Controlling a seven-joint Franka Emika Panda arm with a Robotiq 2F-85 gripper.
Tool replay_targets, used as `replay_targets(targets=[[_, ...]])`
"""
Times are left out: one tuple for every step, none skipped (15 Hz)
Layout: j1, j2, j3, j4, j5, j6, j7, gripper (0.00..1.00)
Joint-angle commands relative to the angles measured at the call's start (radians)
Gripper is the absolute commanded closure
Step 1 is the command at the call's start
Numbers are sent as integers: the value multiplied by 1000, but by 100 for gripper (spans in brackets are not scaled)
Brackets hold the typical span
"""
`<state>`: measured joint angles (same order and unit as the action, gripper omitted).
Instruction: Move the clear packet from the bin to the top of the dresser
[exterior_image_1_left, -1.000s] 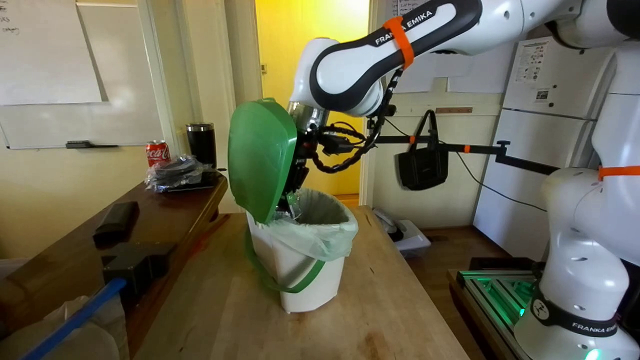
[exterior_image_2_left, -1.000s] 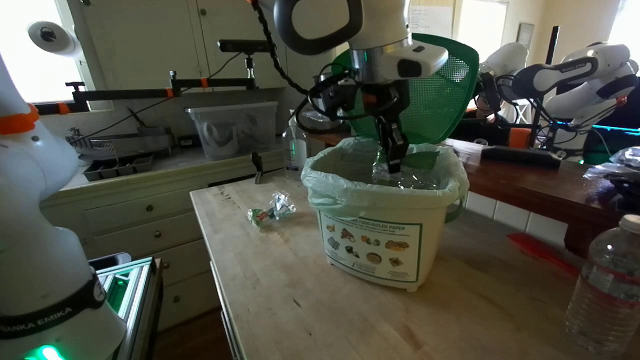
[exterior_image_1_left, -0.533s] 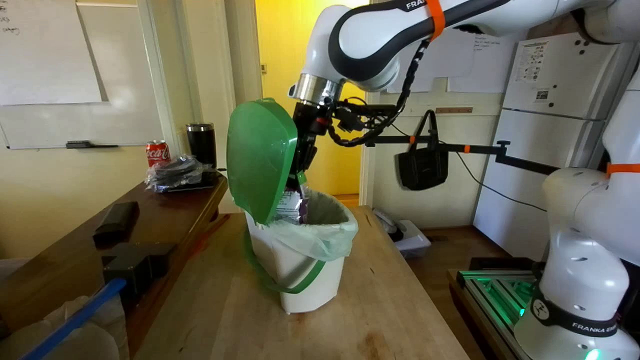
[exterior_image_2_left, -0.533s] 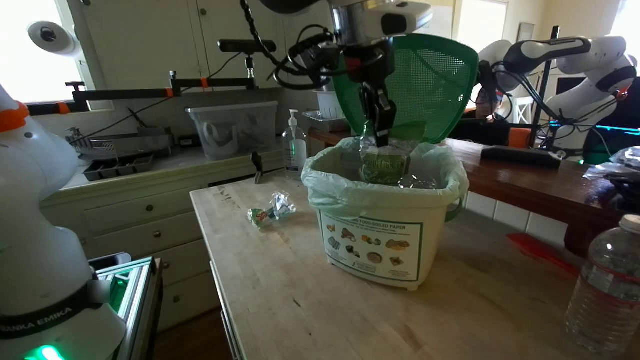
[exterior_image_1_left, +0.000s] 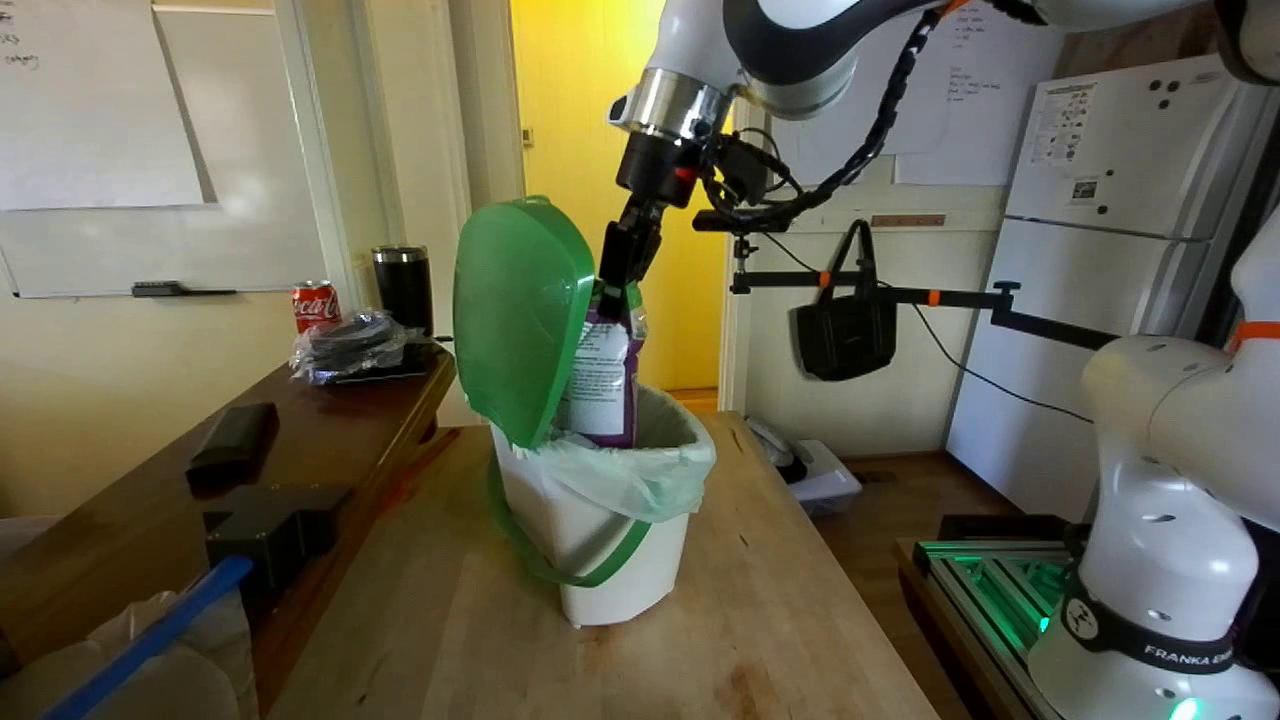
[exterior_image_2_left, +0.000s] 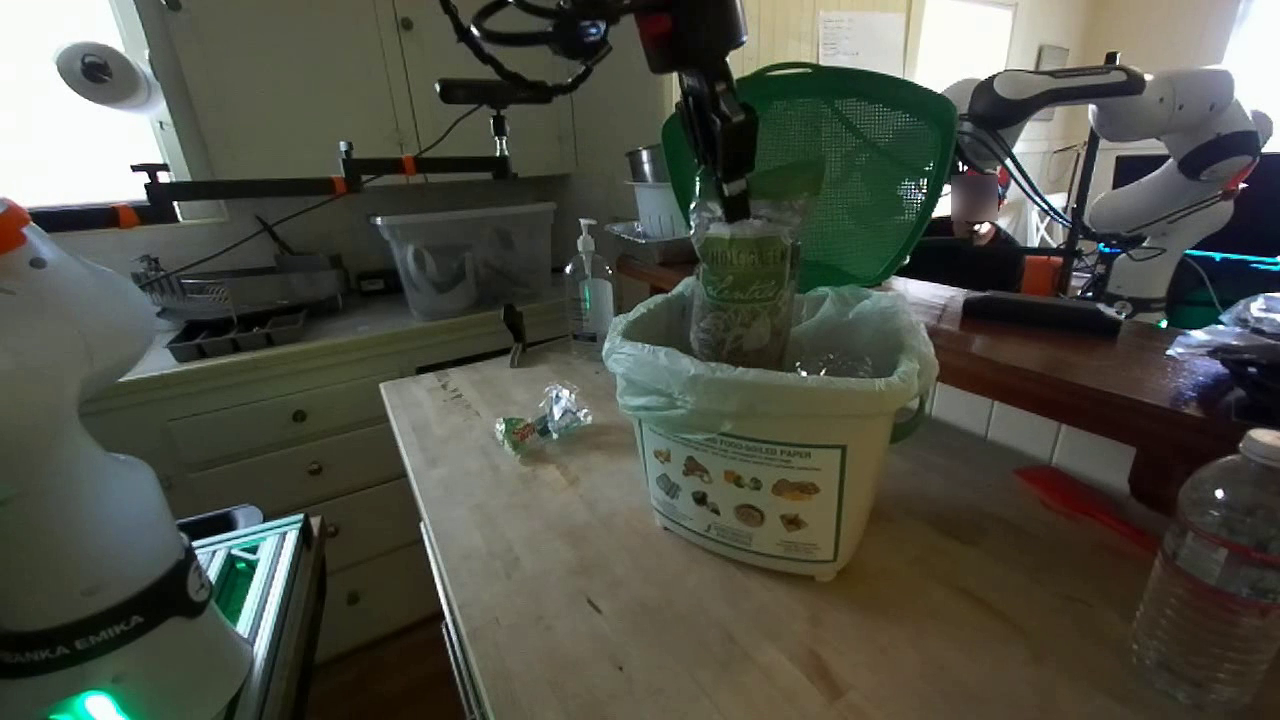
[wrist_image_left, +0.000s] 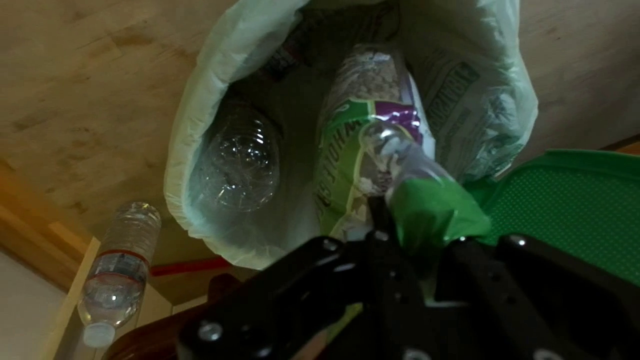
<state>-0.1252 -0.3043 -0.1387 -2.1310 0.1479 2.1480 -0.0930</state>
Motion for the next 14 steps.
replay_targets(targets=[[7, -70, -13, 2, 4, -39, -8, 98], [4, -85, -15, -1, 1, -32, -3, 98], [3, -102, -20, -2, 5, -31, -4, 98], [2, -116, -25, -2, 9, -28, -4, 98], [1, -132, -31, -2, 15, -22, -3, 98], [0, -147, -38, 1, 18, -20, -2, 98], [-1, -158, -47, 4, 23, -20, -3, 98], [-3, -176, -55, 10, 28, -31, 3, 98], [-6, -187, -63, 11, 29, -28, 5, 98], [-12, -203, -68, 15, 25, -36, 15, 98], [-21, -215, -72, 17, 19, -32, 26, 98], [-27, -220, -83, 24, 20, -42, 29, 98], [-31, -224, -97, 38, 26, -59, 31, 98], [-37, -224, -111, 48, 33, -69, 33, 98]])
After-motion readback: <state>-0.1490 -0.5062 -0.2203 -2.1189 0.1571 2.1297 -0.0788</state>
